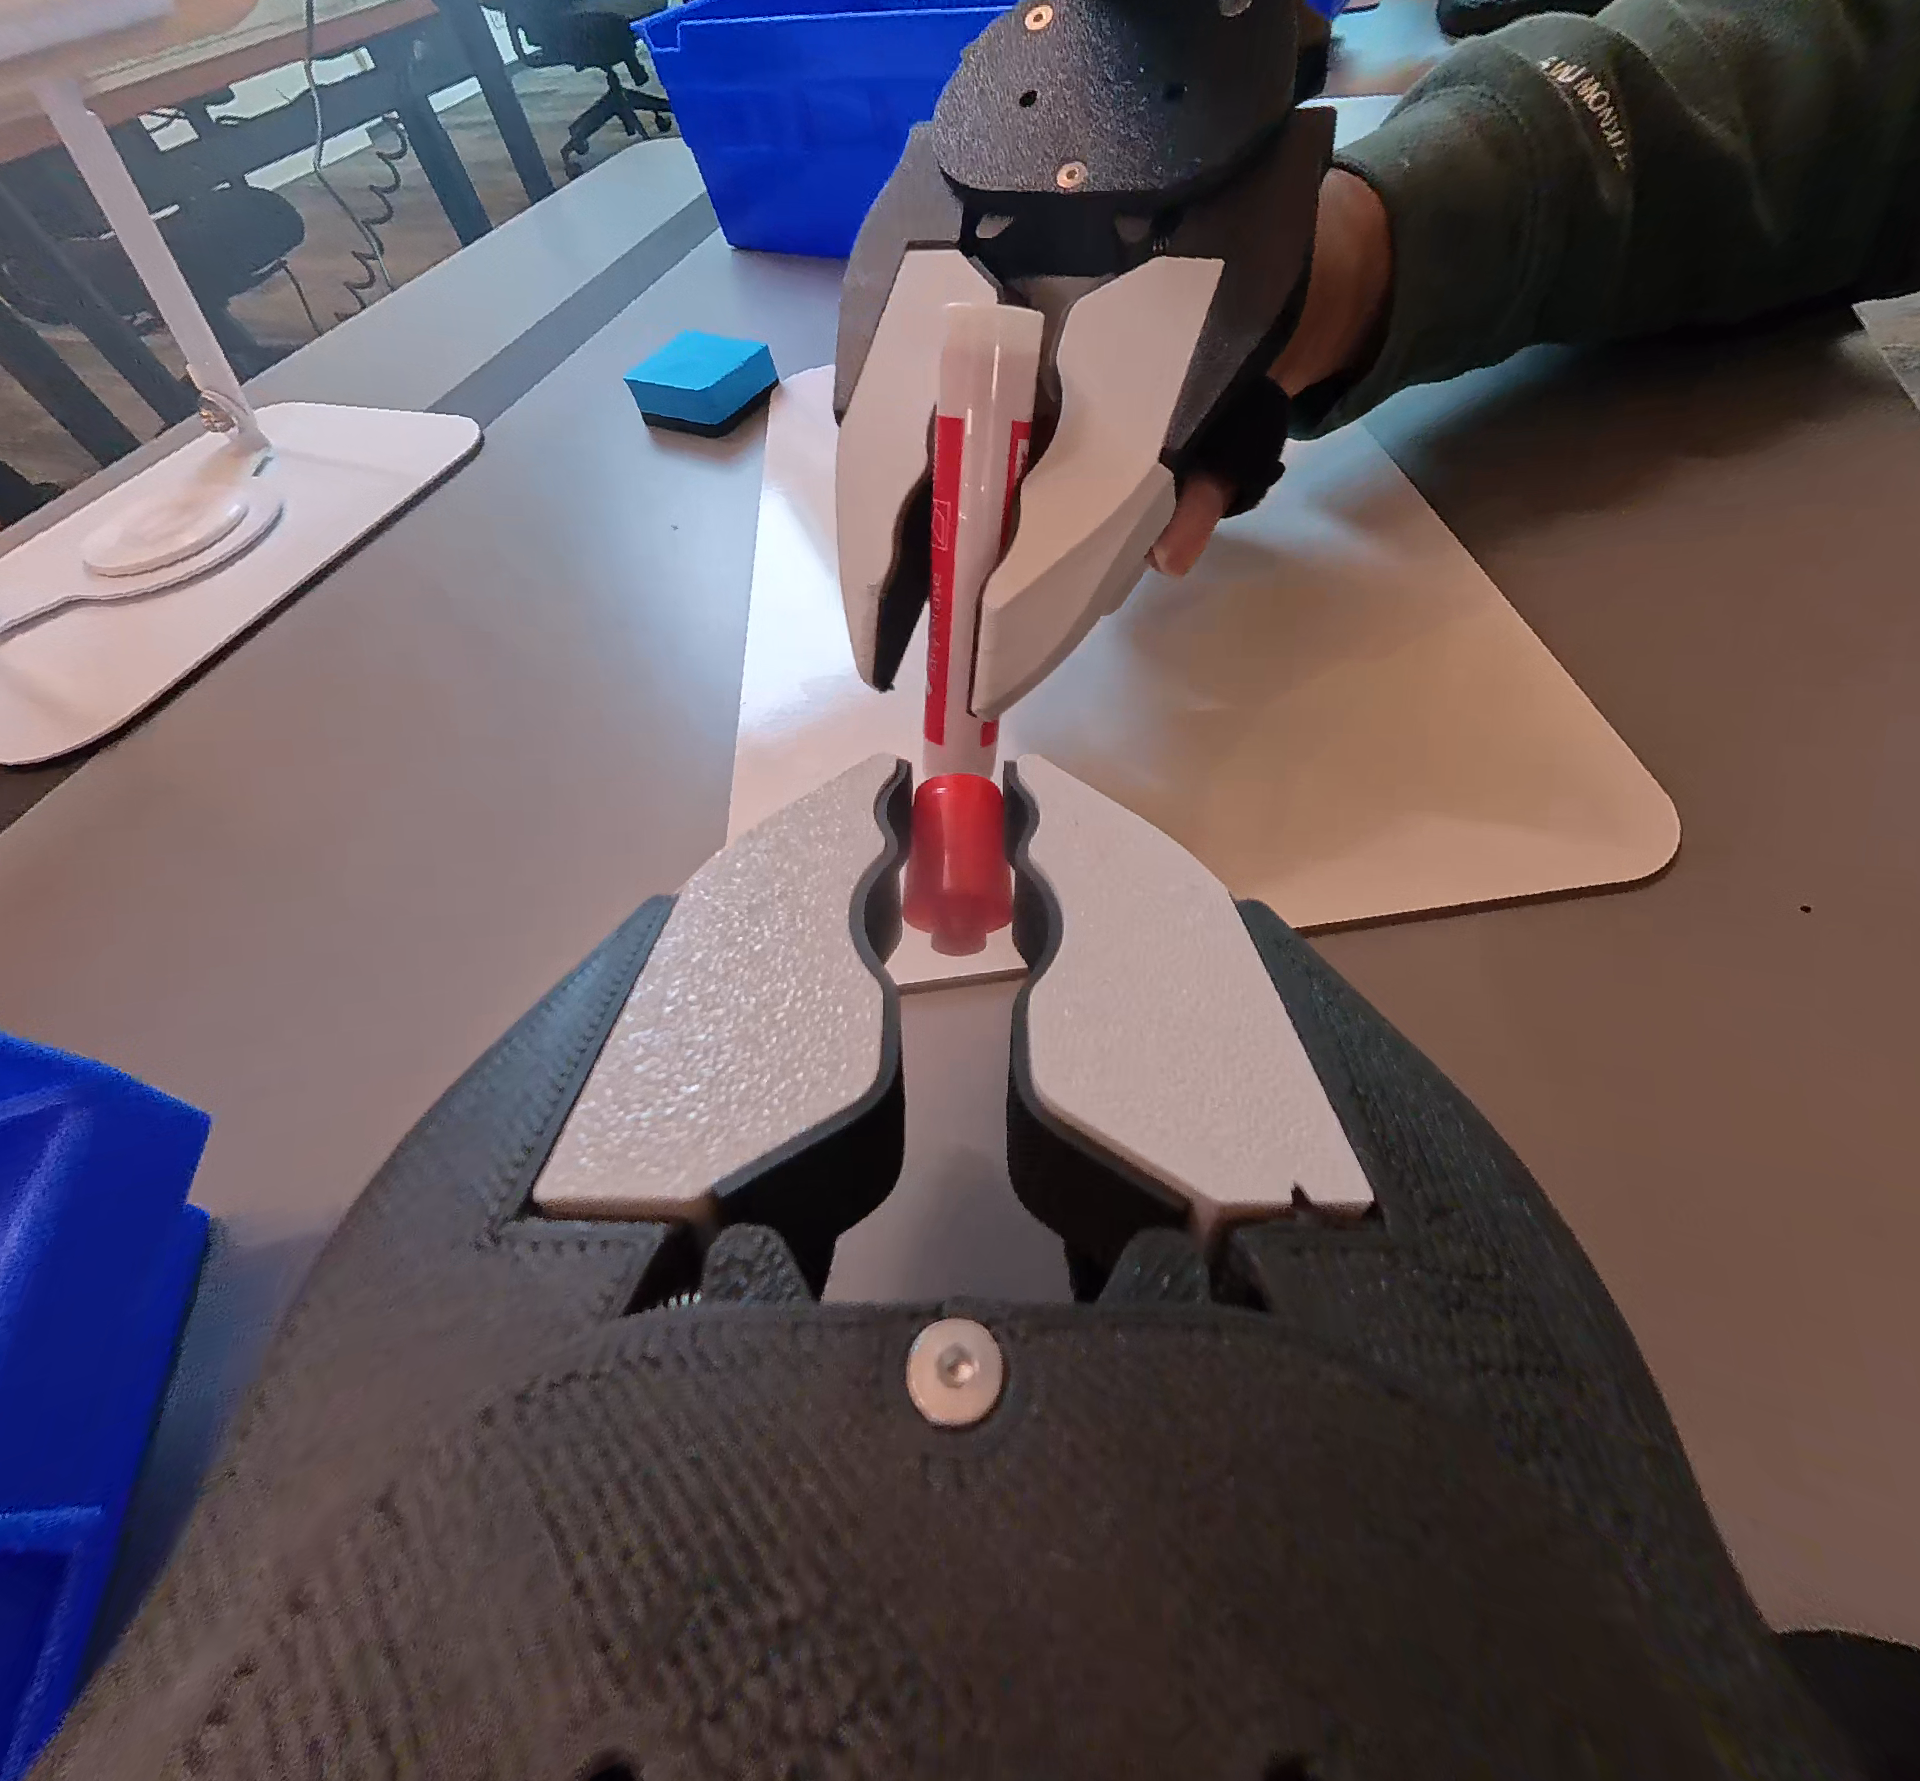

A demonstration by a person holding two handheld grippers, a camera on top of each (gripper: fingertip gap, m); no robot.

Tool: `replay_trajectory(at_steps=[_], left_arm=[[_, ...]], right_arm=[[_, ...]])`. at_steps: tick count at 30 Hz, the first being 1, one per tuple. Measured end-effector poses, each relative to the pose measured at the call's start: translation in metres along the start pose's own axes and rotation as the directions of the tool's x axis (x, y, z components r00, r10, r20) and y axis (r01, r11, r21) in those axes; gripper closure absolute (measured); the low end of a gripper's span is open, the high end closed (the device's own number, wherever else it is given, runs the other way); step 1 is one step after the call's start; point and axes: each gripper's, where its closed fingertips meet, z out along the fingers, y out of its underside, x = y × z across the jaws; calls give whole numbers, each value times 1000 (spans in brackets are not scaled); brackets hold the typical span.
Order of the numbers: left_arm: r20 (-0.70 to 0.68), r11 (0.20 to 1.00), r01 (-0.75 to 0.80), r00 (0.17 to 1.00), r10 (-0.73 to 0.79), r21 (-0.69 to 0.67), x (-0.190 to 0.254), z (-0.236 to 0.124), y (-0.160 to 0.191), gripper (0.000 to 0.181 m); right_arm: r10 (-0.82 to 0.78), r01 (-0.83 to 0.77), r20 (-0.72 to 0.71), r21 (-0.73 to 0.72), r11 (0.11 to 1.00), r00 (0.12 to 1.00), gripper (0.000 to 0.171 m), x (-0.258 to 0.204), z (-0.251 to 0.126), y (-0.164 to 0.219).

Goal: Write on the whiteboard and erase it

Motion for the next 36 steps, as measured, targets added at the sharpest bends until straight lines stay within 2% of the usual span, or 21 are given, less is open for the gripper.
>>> replay_trajectory(at_steps=[10,19,28,36], left_arm=[[8,1000,10,1000,-10,-1,-2,-1,1,165],[12,1000,22,1000,-22,0,-5,-2,3,165],[11,999,32,999,-31,-7,-7,-1,5,165],[8,1000,29,1000,-29,-8,-6,-1,5,165]], right_arm=[[14,-8,115,-49,999,993,151,-27,-2,2],[-2,18,145,-112,994,989,151,-41,-28,16],[7,1,63,-132,991,998,151,-17,-49,27],[-10,13,22,-117,993,1000,151,11,-40,21]])
